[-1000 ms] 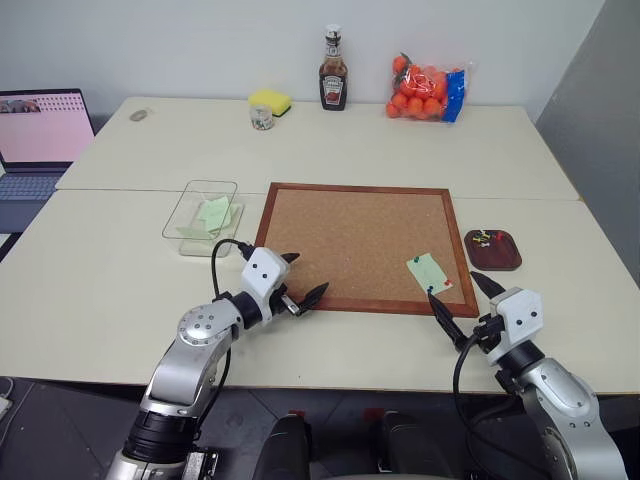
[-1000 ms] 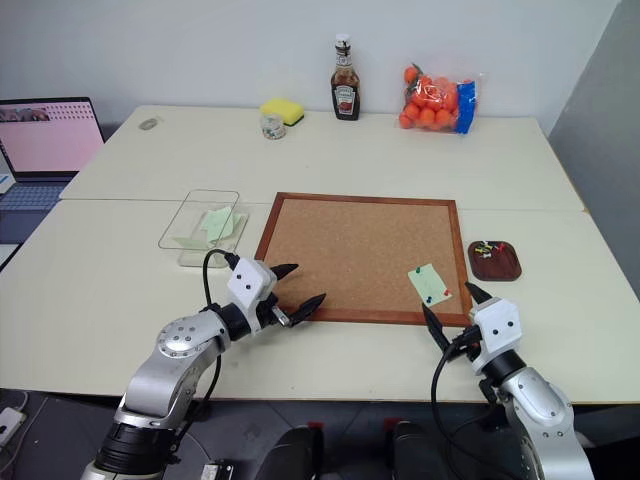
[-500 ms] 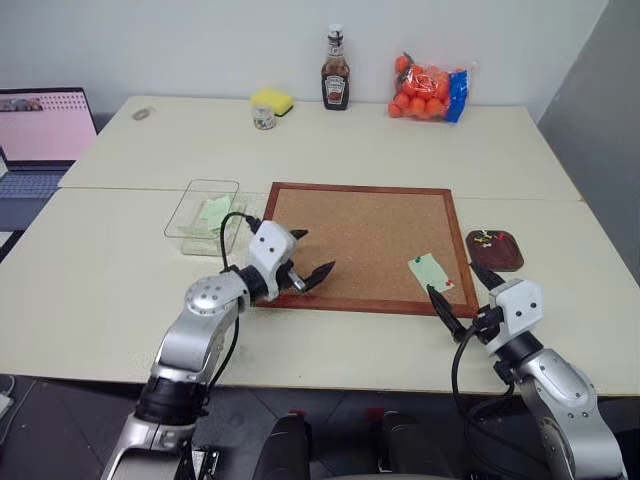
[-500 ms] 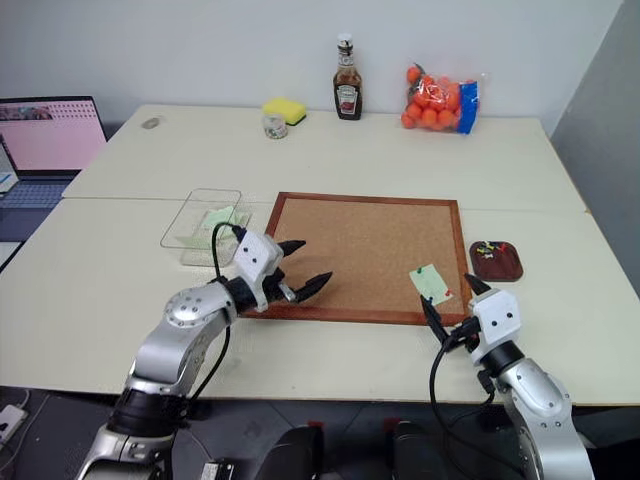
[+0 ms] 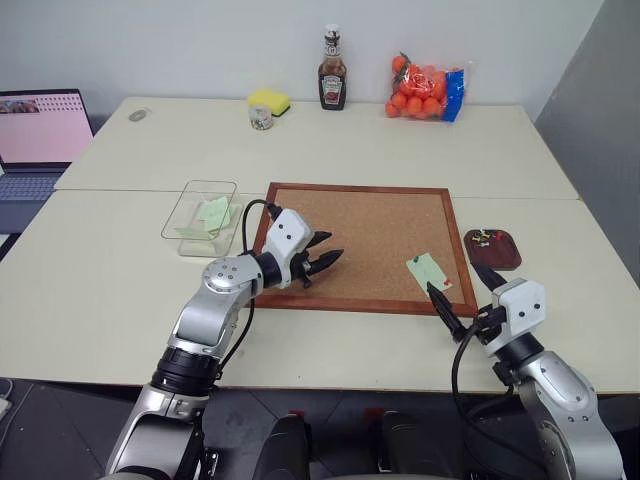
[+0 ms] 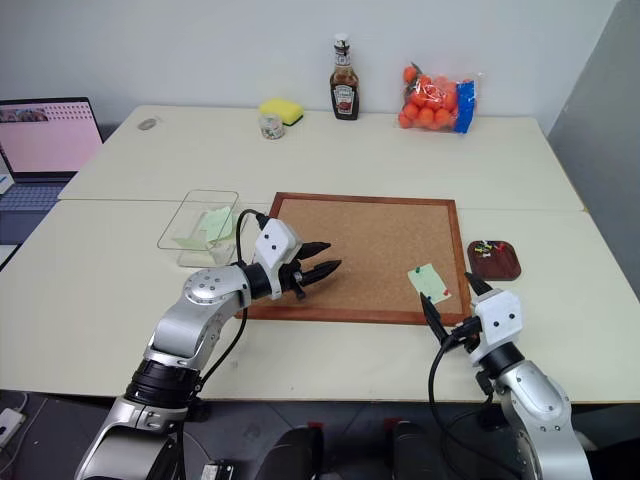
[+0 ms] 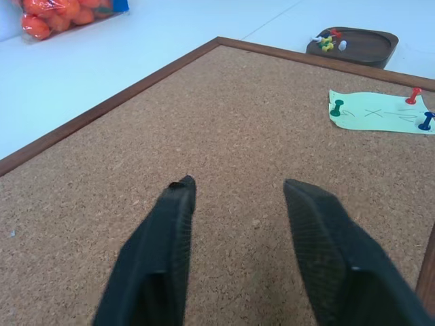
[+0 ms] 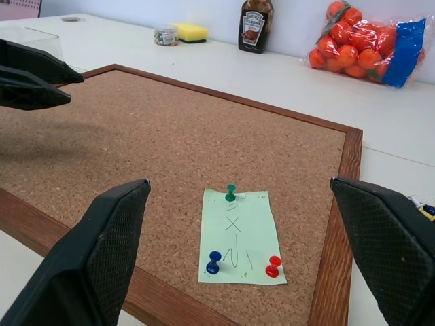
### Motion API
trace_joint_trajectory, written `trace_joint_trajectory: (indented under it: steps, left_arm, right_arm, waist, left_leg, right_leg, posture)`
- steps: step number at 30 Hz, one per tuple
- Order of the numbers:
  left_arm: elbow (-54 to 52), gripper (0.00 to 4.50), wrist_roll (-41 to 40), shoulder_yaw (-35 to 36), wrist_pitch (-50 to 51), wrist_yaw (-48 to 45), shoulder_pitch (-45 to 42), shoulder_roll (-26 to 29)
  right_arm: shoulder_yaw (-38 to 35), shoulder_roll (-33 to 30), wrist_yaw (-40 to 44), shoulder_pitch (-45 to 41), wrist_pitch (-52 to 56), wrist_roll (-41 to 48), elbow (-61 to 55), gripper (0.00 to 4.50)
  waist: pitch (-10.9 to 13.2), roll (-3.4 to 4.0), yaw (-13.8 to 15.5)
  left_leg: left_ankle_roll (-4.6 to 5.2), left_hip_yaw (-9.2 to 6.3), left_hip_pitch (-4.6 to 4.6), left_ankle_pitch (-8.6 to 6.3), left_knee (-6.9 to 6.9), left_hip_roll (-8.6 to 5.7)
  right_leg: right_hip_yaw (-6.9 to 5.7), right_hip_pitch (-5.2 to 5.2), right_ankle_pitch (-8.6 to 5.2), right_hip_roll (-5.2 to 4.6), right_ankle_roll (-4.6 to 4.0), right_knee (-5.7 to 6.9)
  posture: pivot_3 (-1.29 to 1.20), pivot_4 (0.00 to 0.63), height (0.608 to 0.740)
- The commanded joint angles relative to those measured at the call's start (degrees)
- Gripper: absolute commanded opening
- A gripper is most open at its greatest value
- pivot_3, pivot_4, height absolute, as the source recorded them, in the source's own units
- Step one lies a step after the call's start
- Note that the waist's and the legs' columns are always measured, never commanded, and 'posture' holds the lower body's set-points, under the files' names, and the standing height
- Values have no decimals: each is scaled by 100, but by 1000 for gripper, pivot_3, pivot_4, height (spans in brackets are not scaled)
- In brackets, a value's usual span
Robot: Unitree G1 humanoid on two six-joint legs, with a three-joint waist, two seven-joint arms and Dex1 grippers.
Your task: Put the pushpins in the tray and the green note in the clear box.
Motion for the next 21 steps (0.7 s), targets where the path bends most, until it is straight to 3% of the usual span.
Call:
trace_joint_trajectory:
  steps: [1,7,21]
  left_arm:
    - [-76,1249,112,-169,66,-66,-119,-27]
    - [435,59,342,-341,26,19,-253,-183]
    - [936,11,461,-439,-32,-159,-152,-320]
  right_arm:
    - [-52,-129,137,34,10,152,-204,4500]
    - [-1,-298,226,-215,311,275,-221,4500]
    - [344,-71,-345,-2094,2513,447,279,4500]
  waist:
    - [0,0,0]
    - [0,0,-3]
    - [-1,-1,-7]
  left_leg:
    - [0,0,0,0,0,-1]
    - [0,0,1,0,0,-1]
    - [0,-3,2,1,2,-2]
  right_leg:
    - [0,0,0,0,0,0]
    - [-1,0,0,0,0,0]
    - [-3,3,4,2,5,2]
  posture:
    - [0,150,740]
    - [0,150,740]
    - [0,150,740]
